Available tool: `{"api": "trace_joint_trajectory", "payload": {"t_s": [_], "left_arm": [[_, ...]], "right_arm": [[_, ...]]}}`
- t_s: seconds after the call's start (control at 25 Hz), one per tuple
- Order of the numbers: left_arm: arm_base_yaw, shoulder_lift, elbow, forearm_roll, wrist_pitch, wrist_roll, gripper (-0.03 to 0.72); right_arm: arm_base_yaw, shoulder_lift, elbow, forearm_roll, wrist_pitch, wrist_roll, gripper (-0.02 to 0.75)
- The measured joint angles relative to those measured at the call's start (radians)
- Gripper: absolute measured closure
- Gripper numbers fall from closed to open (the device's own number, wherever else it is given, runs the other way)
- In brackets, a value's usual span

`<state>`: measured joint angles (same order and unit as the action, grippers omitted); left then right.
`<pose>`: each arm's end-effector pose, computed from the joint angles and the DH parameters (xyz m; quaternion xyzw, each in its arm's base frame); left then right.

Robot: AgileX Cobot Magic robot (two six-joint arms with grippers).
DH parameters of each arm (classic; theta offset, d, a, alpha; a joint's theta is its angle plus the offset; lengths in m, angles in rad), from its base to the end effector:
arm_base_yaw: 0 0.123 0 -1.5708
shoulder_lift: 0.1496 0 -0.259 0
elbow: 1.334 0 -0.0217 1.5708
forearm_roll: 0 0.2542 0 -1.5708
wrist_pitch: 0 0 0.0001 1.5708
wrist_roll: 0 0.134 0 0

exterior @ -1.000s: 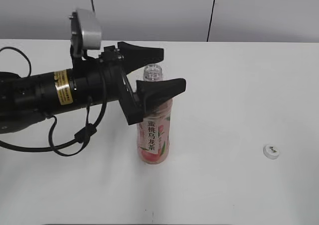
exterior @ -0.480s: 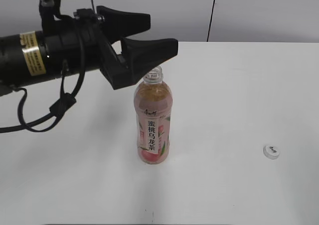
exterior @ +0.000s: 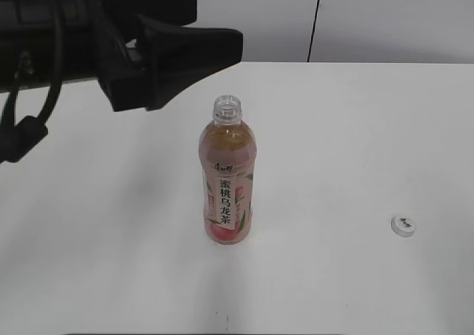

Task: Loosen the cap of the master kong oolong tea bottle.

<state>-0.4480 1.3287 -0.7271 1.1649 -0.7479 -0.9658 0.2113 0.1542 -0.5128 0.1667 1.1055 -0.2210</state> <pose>0.2444 -0.2103 0.2576 0.3929 0.6396 -0.3613 0.5532 0.0721 0.0358 0.2490 -0.1911 0.8743 0.0811 0.4388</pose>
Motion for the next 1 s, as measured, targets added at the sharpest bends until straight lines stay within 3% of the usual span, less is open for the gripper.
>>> {"api": "trace_joint_trajectory", "payload": {"t_s": [0.32,0.6,0.72,1.0], "left_arm": [[0.000,-0.111,0.000,0.242,0.005,-0.229,0.100],[0.000,-0.178,0.000,0.376,0.005,-0.292,0.100],[0.000,-0.215,0.000,0.359,0.052,-0.294,0.100],[0.000,-0.300,0.007,0.115,0.399,-0.275,0.100]], "right_arm": [[0.000,0.000,0.000,0.000,0.000,0.000,0.213],[0.000,0.000,0.000,0.000,0.000,0.000,0.213],[0.000,0.000,0.000,0.000,0.000,0.000,0.213],[0.000,0.000,0.000,0.000,0.000,0.000,0.213]]}}
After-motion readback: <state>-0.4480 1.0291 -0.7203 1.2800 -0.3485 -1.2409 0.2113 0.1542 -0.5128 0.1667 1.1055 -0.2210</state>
